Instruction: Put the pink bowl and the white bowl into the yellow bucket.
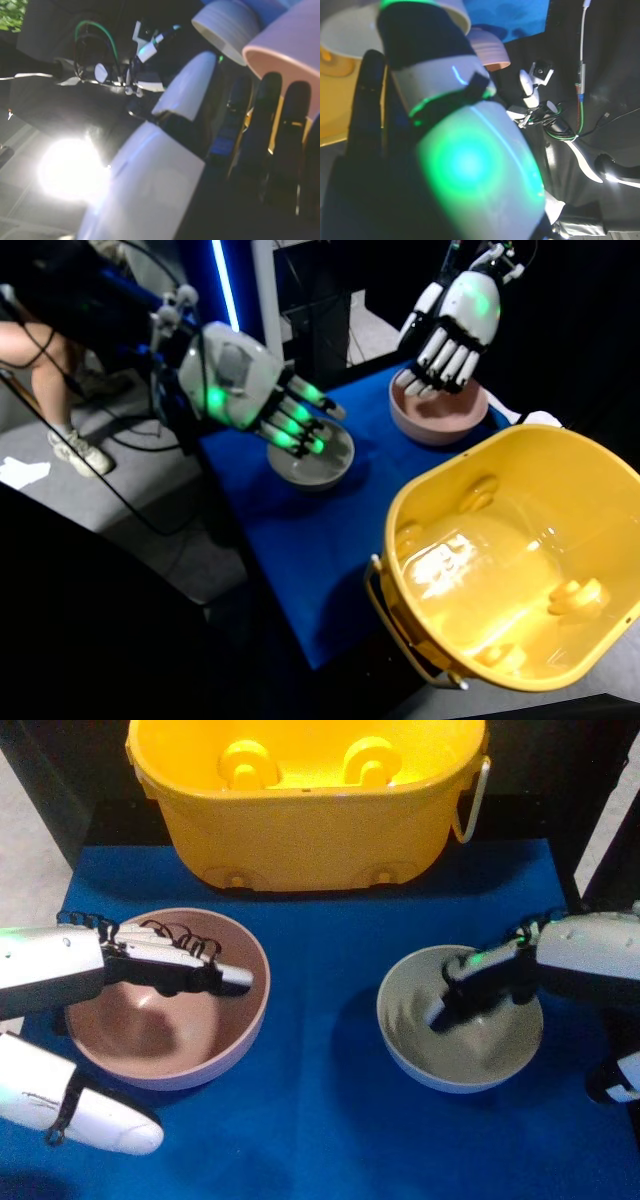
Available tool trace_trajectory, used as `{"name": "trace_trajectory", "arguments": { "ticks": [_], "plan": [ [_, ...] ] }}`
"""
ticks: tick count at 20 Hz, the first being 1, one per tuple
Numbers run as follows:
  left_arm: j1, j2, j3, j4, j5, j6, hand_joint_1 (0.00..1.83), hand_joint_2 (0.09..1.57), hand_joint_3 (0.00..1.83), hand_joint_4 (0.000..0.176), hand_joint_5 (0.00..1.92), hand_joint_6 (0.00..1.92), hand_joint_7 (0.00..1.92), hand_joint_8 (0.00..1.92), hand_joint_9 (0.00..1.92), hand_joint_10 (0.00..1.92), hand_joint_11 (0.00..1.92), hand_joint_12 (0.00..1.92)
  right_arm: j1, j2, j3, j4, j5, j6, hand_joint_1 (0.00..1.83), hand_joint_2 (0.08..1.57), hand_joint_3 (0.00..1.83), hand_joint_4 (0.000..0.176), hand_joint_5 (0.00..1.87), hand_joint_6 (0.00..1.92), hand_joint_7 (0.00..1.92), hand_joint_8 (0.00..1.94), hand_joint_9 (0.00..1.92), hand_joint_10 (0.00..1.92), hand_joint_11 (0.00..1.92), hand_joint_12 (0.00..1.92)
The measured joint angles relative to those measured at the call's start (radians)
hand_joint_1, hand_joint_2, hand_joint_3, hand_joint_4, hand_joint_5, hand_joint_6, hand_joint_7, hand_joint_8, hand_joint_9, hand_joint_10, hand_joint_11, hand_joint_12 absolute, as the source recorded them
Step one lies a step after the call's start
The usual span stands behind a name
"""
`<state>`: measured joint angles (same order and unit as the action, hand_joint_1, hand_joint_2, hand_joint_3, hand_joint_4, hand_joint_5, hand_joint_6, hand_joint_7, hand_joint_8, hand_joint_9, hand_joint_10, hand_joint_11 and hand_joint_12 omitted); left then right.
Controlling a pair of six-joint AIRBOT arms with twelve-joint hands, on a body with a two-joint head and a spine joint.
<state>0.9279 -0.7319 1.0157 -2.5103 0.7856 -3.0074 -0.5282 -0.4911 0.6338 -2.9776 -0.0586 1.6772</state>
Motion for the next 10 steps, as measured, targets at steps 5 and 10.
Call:
{"name": "trace_trajectory", "arguments": {
  "ticks": [5, 10],
  "plan": [
    [0.000, 0.000, -0.001, -0.008, 0.006, 0.000, 0.68, 0.91, 0.00, 0.000, 0.36, 0.01, 0.33, 0.00, 0.12, 0.41, 0.00, 1.42, 0.000, -0.002, -0.003, 0.000, -0.003, 0.000, 0.82, 0.88, 0.00, 0.000, 0.57, 0.10, 0.54, 0.18, 0.33, 0.67, 0.04, 1.40],
    [0.049, -0.014, 0.006, -0.103, 0.014, 0.077, 0.66, 0.91, 0.00, 0.000, 0.41, 0.01, 0.37, 0.01, 0.14, 0.51, 0.00, 1.43, 0.000, -0.057, 0.032, 0.000, -0.002, 0.000, 0.80, 0.92, 0.01, 0.000, 0.55, 0.07, 0.52, 0.16, 0.30, 0.65, 0.00, 1.40]
  ]
}}
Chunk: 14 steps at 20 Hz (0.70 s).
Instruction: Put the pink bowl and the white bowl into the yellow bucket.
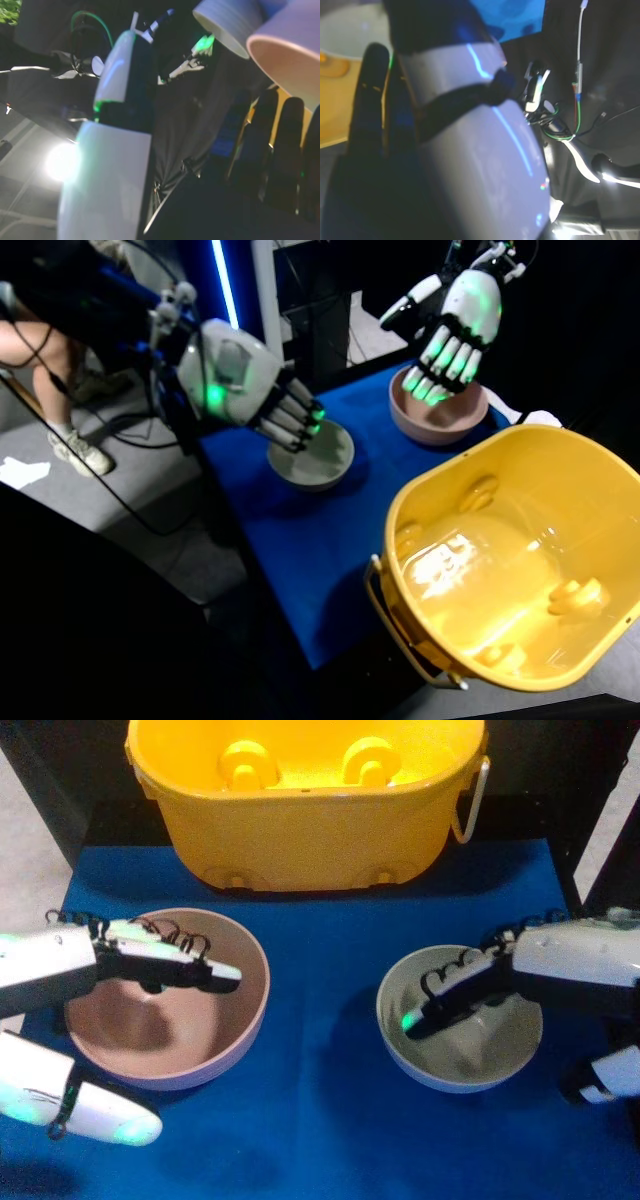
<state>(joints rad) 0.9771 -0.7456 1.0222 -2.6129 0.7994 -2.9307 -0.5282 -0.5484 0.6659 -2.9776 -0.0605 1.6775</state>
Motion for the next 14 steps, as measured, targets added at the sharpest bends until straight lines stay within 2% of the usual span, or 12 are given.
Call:
{"name": "trace_trajectory", "arguments": {
  "ticks": [3, 8, 11, 14],
  "plan": [
    [0.037, -0.069, 0.045, -0.051, -0.015, 0.010, 0.70, 0.94, 0.01, 0.000, 0.43, 0.00, 0.40, 0.01, 0.17, 0.52, 0.00, 1.42, -0.027, -0.061, 0.053, 0.000, -0.008, 0.000, 0.73, 0.92, 0.00, 0.000, 0.56, 0.06, 0.53, 0.15, 0.31, 0.63, 0.00, 1.37],
    [0.043, -0.112, 0.067, -0.087, -0.014, 0.029, 0.58, 0.97, 0.01, 0.000, 0.43, 0.00, 0.41, 0.00, 0.17, 0.52, 0.00, 1.43, -0.076, -0.075, 0.064, 0.000, -0.007, 0.000, 0.73, 0.93, 0.00, 0.000, 0.58, 0.06, 0.52, 0.16, 0.28, 0.69, 0.00, 1.41],
    [0.051, -0.125, 0.071, -0.105, -0.005, 0.045, 0.47, 0.99, 0.01, 0.000, 0.43, 0.00, 0.41, 0.00, 0.16, 0.54, 0.00, 1.45, -0.102, -0.119, 0.092, 0.000, -0.006, 0.000, 0.75, 0.89, 0.00, 0.000, 0.60, 0.07, 0.56, 0.18, 0.30, 0.70, 0.00, 1.42],
    [0.074, -0.137, 0.080, -0.141, 0.004, 0.063, 0.50, 0.99, 0.00, 0.000, 0.49, 0.01, 0.42, 0.00, 0.11, 0.65, 0.00, 1.46, -0.126, -0.169, 0.130, 0.000, -0.042, 0.000, 0.82, 0.87, 0.00, 0.000, 0.59, 0.07, 0.56, 0.19, 0.28, 0.66, 0.00, 1.31]
  ]
}}
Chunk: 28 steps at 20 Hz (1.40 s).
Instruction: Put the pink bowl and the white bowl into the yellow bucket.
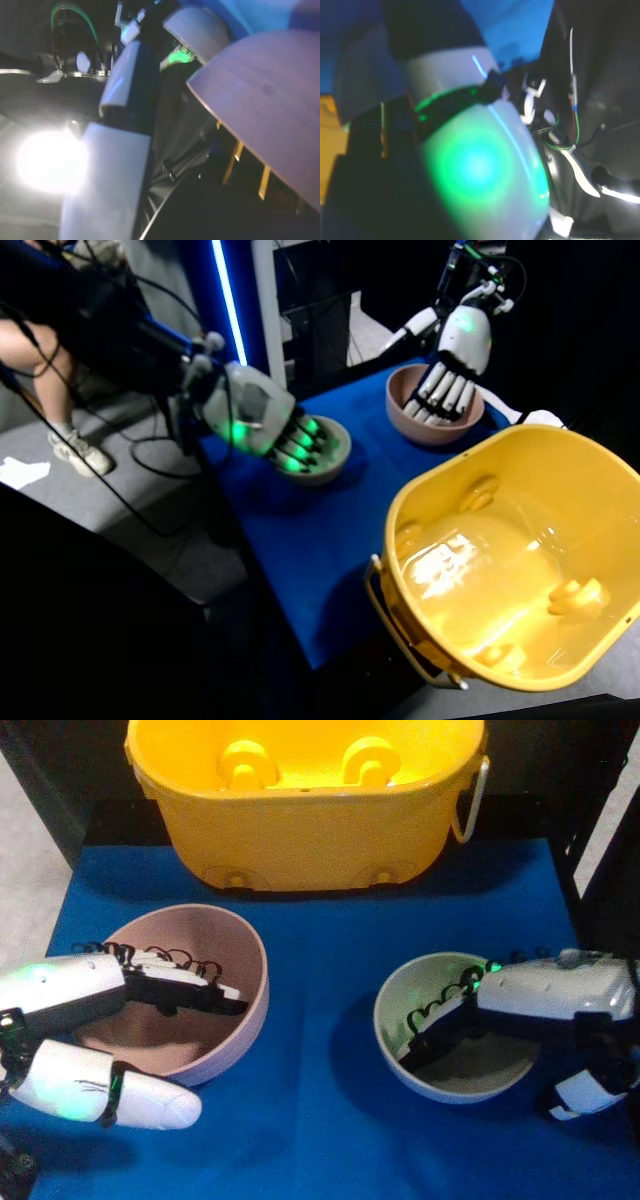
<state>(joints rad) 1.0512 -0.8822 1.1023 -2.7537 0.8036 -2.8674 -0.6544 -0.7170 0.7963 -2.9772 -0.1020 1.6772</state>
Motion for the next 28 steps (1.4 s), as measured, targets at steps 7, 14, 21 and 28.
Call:
{"name": "trace_trajectory", "arguments": {
  "ticks": [7, 14, 21, 28],
  "plan": [
    [0.006, -0.037, 0.023, -0.027, 0.011, 0.007, 0.96, 1.10, 0.02, 0.000, 0.80, 0.06, 0.61, 0.07, 0.20, 0.94, 0.01, 1.75, -0.074, -0.071, 0.036, 0.001, -0.129, -0.005, 1.29, 0.94, 0.00, 0.000, 0.66, 0.14, 0.56, 0.41, 0.38, 0.67, 0.07, 1.31],
    [0.034, -0.051, 0.031, -0.088, 0.065, 0.027, 1.35, 1.19, 0.00, 0.000, 0.78, 1.16, 0.94, 1.15, 0.66, 1.49, 0.41, 1.69, -0.160, -0.117, 0.063, 0.035, -0.283, -0.003, 1.47, 1.25, 0.00, 0.000, 0.67, 1.41, 0.64, 1.36, 0.60, 1.42, 0.58, 1.81],
    [0.100, 0.007, -0.029, -0.211, 0.206, 0.108, 1.34, 1.24, 0.00, 0.000, 0.66, 1.30, 0.84, 1.31, 0.61, 1.62, 0.37, 1.69, -0.167, -0.054, -0.019, 0.043, -0.309, -0.002, 1.47, 1.24, 0.00, 0.000, 0.64, 1.44, 0.61, 1.26, 0.69, 1.41, 0.60, 1.80],
    [0.205, 0.169, -0.158, -0.207, 0.378, 0.167, 1.35, 1.21, 0.00, 0.000, 0.71, 1.19, 0.86, 1.26, 0.72, 1.52, 0.55, 1.52, -0.174, 0.061, -0.111, 0.000, -0.438, 0.267, 1.49, 1.12, 0.01, 0.000, 0.84, 1.18, 0.85, 1.01, 0.95, 1.06, 0.82, 1.55]
  ]
}}
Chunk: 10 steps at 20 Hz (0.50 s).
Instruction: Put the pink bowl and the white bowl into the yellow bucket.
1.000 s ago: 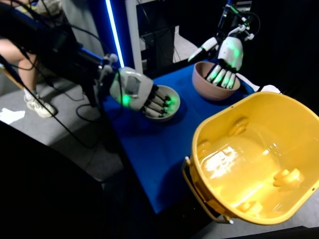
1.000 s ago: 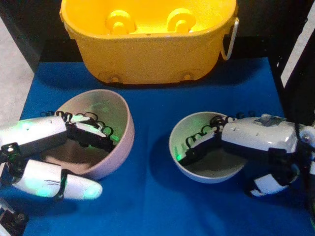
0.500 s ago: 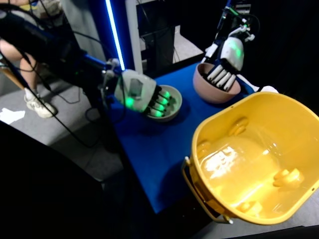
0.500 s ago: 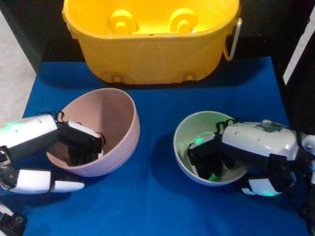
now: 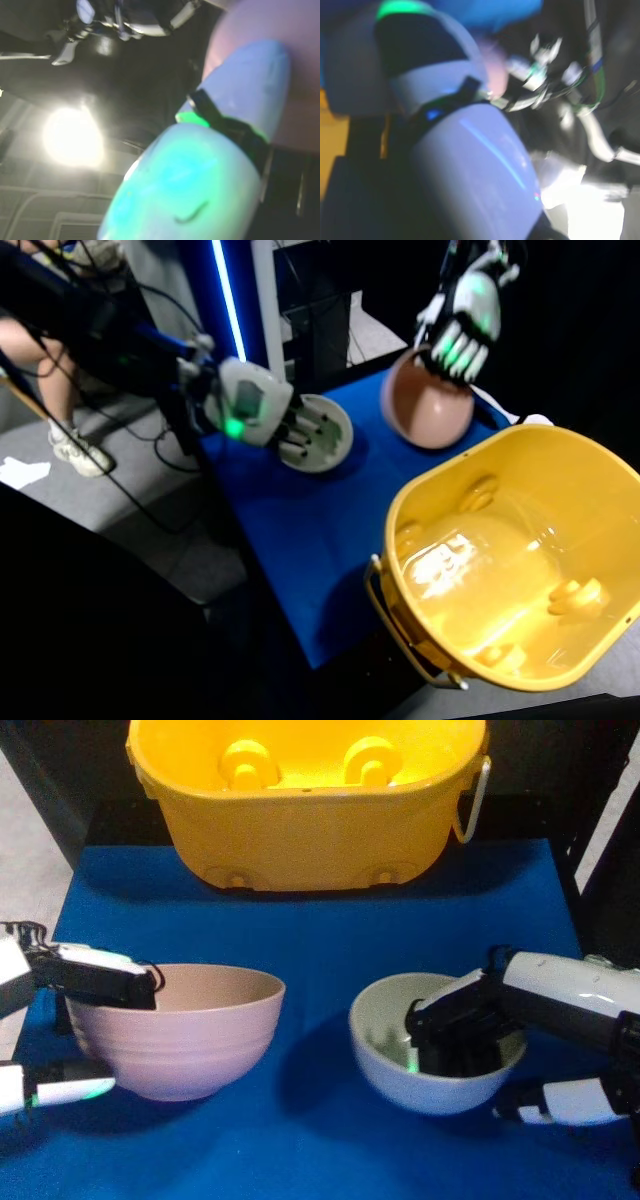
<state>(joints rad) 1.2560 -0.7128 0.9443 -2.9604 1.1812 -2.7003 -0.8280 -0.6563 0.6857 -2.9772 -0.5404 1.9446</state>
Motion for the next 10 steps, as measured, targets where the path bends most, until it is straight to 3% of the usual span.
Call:
{"name": "trace_trajectory", "arguments": {
  "ticks": [2, 7, 8, 9, 10],
  "plan": [
    [-0.001, 0.024, -0.011, -0.002, 0.069, 0.002, 1.35, 1.20, 0.00, 0.000, 0.73, 1.18, 0.87, 1.22, 0.74, 1.49, 0.58, 1.48, 0.017, -0.009, -0.026, 0.000, -0.049, 0.005, 1.49, 1.11, 0.00, 0.000, 0.85, 1.17, 0.90, 0.96, 1.00, 1.00, 0.80, 1.52],
    [-0.032, 0.098, -0.037, -0.002, 0.162, 0.041, 1.35, 1.21, 0.00, 0.000, 0.76, 1.07, 0.86, 1.35, 0.66, 1.54, 0.42, 1.61, 0.103, -0.019, -0.022, 0.000, -0.146, 0.005, 1.49, 1.13, 0.00, 0.000, 0.84, 1.22, 0.84, 0.99, 0.96, 1.07, 0.77, 1.56],
    [-0.034, 0.129, -0.051, -0.002, 0.187, 0.064, 1.34, 1.23, 0.00, 0.000, 0.73, 1.11, 0.82, 1.44, 0.62, 1.58, 0.37, 1.67, 0.115, -0.006, -0.031, 0.000, -0.154, 0.005, 1.39, 1.15, 0.00, 0.000, 0.81, 1.23, 0.84, 0.98, 0.95, 1.27, 0.91, 1.48],
    [-0.035, 0.152, -0.065, -0.001, 0.195, 0.075, 1.34, 1.24, 0.00, 0.000, 0.72, 1.14, 0.81, 1.45, 0.62, 1.58, 0.38, 1.65, 0.118, 0.014, -0.045, 0.000, -0.155, 0.005, 1.37, 1.15, 0.00, 0.000, 0.81, 1.23, 0.85, 0.96, 0.94, 1.32, 0.97, 1.48],
    [-0.035, 0.176, -0.077, 0.002, 0.204, 0.088, 1.34, 1.24, 0.00, 0.000, 0.71, 1.14, 0.80, 1.45, 0.62, 1.59, 0.43, 1.62, 0.132, 0.043, -0.063, 0.000, -0.146, 0.005, 1.37, 1.12, 0.00, 0.000, 0.91, 1.22, 0.94, 0.94, 0.93, 1.16, 1.03, 1.52]
  ]
}}
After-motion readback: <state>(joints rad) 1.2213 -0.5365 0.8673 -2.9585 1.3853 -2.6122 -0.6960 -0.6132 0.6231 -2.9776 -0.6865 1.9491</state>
